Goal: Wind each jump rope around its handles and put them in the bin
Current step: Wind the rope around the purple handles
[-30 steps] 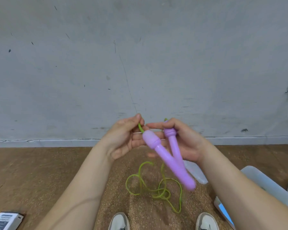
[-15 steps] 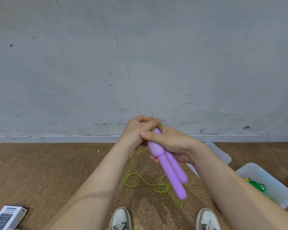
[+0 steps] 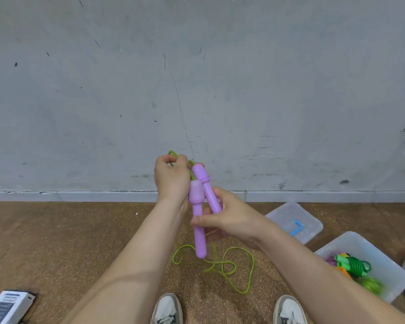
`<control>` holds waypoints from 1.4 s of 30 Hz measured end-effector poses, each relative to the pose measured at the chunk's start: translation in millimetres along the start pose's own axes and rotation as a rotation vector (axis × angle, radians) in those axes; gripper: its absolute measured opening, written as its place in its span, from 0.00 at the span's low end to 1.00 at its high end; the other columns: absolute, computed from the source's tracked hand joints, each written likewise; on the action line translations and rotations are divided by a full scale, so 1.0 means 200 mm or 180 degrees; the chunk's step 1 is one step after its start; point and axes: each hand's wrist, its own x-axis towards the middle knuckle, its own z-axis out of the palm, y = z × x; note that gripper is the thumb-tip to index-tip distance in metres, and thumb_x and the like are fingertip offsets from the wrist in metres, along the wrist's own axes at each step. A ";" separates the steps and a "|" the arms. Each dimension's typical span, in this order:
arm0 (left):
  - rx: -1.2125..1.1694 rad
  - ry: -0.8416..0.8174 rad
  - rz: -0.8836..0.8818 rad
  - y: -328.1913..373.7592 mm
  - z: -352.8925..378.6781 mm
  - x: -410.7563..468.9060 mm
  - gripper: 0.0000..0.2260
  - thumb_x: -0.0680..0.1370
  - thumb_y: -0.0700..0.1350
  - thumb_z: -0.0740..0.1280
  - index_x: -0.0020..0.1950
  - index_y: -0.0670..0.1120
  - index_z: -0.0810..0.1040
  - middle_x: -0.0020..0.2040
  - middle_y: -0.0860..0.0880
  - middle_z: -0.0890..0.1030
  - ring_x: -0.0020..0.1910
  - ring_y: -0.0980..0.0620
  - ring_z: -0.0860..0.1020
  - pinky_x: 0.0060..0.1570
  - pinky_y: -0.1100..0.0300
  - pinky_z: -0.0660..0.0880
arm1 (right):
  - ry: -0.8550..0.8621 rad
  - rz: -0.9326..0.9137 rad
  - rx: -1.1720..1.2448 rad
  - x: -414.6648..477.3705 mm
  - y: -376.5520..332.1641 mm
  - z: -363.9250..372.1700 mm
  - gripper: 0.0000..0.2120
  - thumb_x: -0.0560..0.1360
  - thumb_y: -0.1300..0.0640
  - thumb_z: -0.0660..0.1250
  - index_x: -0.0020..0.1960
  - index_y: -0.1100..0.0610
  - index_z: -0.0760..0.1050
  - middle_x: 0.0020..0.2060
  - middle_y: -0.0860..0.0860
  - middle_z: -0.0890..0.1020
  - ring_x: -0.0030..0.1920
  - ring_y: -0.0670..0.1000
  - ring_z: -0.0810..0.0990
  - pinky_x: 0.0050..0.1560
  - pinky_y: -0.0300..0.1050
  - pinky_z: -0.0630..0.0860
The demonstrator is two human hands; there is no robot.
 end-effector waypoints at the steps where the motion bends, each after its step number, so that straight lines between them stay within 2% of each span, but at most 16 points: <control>1: -0.0101 0.0030 0.0008 0.00 0.00 0.00 0.04 0.74 0.42 0.60 0.47 0.46 0.67 0.40 0.36 0.81 0.39 0.40 0.84 0.42 0.40 0.79 | -0.0133 0.0141 0.0341 0.00 0.00 0.02 0.16 0.75 0.65 0.70 0.59 0.59 0.70 0.42 0.59 0.81 0.42 0.59 0.82 0.50 0.60 0.78; 3: -0.0262 0.0075 0.0015 0.00 0.00 0.00 0.02 0.78 0.40 0.56 0.50 0.45 0.64 0.39 0.36 0.81 0.36 0.41 0.82 0.37 0.47 0.78 | -0.0478 0.0342 0.0909 0.00 0.00 0.05 0.11 0.77 0.63 0.67 0.57 0.58 0.71 0.42 0.58 0.82 0.44 0.61 0.83 0.52 0.63 0.78; 6: -0.0311 0.0155 0.0092 0.01 -0.01 0.02 0.01 0.80 0.41 0.53 0.50 0.44 0.62 0.42 0.32 0.80 0.34 0.41 0.82 0.31 0.53 0.77 | -0.0814 0.0484 0.1481 -0.02 -0.02 0.07 0.10 0.76 0.56 0.67 0.56 0.55 0.71 0.38 0.59 0.82 0.40 0.60 0.83 0.45 0.60 0.81; 9: -0.0224 0.0211 0.0056 0.01 -0.04 0.05 0.02 0.79 0.41 0.52 0.48 0.44 0.63 0.45 0.31 0.81 0.35 0.41 0.82 0.34 0.49 0.77 | -0.0927 0.0587 0.1693 -0.03 -0.02 0.08 0.16 0.74 0.48 0.66 0.57 0.54 0.69 0.33 0.58 0.79 0.34 0.58 0.83 0.35 0.52 0.82; 14: 0.0371 0.0302 0.0300 0.01 -0.09 0.10 0.05 0.79 0.44 0.53 0.46 0.45 0.65 0.36 0.39 0.81 0.40 0.40 0.82 0.44 0.46 0.78 | -0.1063 0.0683 0.1812 -0.03 -0.01 0.06 0.20 0.75 0.43 0.63 0.59 0.55 0.67 0.31 0.57 0.76 0.31 0.56 0.80 0.32 0.50 0.81; 19: 0.0743 0.0429 0.0545 0.03 -0.12 0.16 0.07 0.78 0.46 0.54 0.48 0.43 0.67 0.24 0.48 0.79 0.34 0.45 0.78 0.40 0.53 0.74 | -0.1367 0.0679 0.1899 -0.04 -0.01 0.03 0.17 0.78 0.45 0.60 0.62 0.53 0.70 0.32 0.55 0.77 0.31 0.53 0.79 0.28 0.46 0.81; 22: 0.0819 0.0423 0.0501 0.03 -0.15 0.17 0.08 0.76 0.48 0.55 0.46 0.44 0.67 0.29 0.43 0.81 0.37 0.43 0.78 0.43 0.48 0.76 | -0.1353 0.0579 0.1917 -0.03 0.01 0.01 0.13 0.77 0.48 0.63 0.59 0.52 0.71 0.29 0.51 0.71 0.26 0.46 0.71 0.23 0.37 0.72; 26: 0.0897 0.0309 0.0427 0.04 -0.14 0.16 0.08 0.74 0.50 0.58 0.41 0.46 0.67 0.31 0.48 0.76 0.34 0.45 0.72 0.38 0.52 0.69 | -0.1558 0.0622 0.1992 -0.01 0.04 0.00 0.12 0.70 0.48 0.74 0.47 0.53 0.76 0.26 0.48 0.66 0.22 0.42 0.63 0.18 0.31 0.61; 28: 0.1092 0.0406 0.0501 0.06 -0.14 0.15 0.12 0.73 0.55 0.62 0.42 0.47 0.66 0.34 0.50 0.73 0.37 0.45 0.71 0.41 0.51 0.69 | -0.1761 0.0683 0.2289 0.00 0.05 0.01 0.13 0.69 0.51 0.76 0.45 0.54 0.74 0.25 0.48 0.66 0.21 0.41 0.64 0.16 0.30 0.61; 31: 0.1414 0.0578 0.0657 0.07 -0.16 0.14 0.18 0.75 0.60 0.63 0.48 0.46 0.65 0.43 0.49 0.74 0.44 0.45 0.72 0.47 0.51 0.69 | -0.1979 0.0681 0.2754 0.00 0.02 0.01 0.11 0.72 0.54 0.73 0.47 0.55 0.72 0.26 0.48 0.68 0.21 0.40 0.65 0.15 0.30 0.63; 33: 0.1803 0.0635 0.0990 0.08 -0.16 0.13 0.18 0.75 0.61 0.62 0.48 0.46 0.67 0.46 0.49 0.73 0.47 0.45 0.71 0.45 0.54 0.66 | -0.2047 0.0597 0.2929 0.00 -0.02 -0.01 0.09 0.74 0.54 0.72 0.47 0.56 0.73 0.26 0.48 0.69 0.22 0.41 0.61 0.15 0.30 0.64; 35: 0.1826 0.0249 0.1316 0.09 -0.16 0.12 0.16 0.78 0.59 0.61 0.41 0.47 0.69 0.39 0.49 0.73 0.43 0.47 0.72 0.41 0.57 0.65 | -0.2147 0.0495 0.3104 0.00 -0.04 -0.03 0.07 0.76 0.54 0.70 0.48 0.57 0.74 0.26 0.49 0.70 0.23 0.42 0.59 0.16 0.31 0.64; 37: 0.1439 -0.0397 0.1036 0.11 -0.12 0.07 0.20 0.82 0.54 0.57 0.34 0.45 0.69 0.29 0.45 0.72 0.33 0.54 0.73 0.34 0.62 0.68 | -0.2320 0.0399 0.3312 0.00 -0.06 -0.03 0.07 0.78 0.55 0.67 0.49 0.58 0.74 0.27 0.50 0.71 0.23 0.43 0.60 0.17 0.31 0.64; 39: 0.1534 -0.0893 0.0606 0.09 -0.07 0.00 0.18 0.82 0.48 0.56 0.33 0.46 0.71 0.23 0.52 0.74 0.27 0.58 0.72 0.25 0.68 0.67 | -0.2358 0.0310 0.3462 0.00 -0.07 -0.02 0.07 0.78 0.55 0.66 0.50 0.59 0.74 0.27 0.51 0.72 0.23 0.43 0.61 0.17 0.31 0.64; 40: 0.1664 -0.1099 0.0529 0.06 -0.05 -0.03 0.16 0.81 0.44 0.57 0.33 0.47 0.67 0.21 0.55 0.71 0.24 0.58 0.70 0.22 0.69 0.65 | -0.2282 0.0279 0.3531 0.00 -0.07 -0.03 0.07 0.77 0.56 0.68 0.50 0.59 0.74 0.27 0.51 0.72 0.23 0.43 0.61 0.17 0.32 0.65; 42: 0.1759 -0.1371 0.0543 0.00 0.00 -0.08 0.14 0.79 0.40 0.58 0.33 0.45 0.63 0.19 0.53 0.67 0.22 0.59 0.66 0.25 0.66 0.64 | -0.1878 0.0248 0.3630 0.01 -0.09 -0.04 0.10 0.72 0.58 0.73 0.48 0.58 0.73 0.25 0.51 0.70 0.21 0.43 0.62 0.15 0.32 0.64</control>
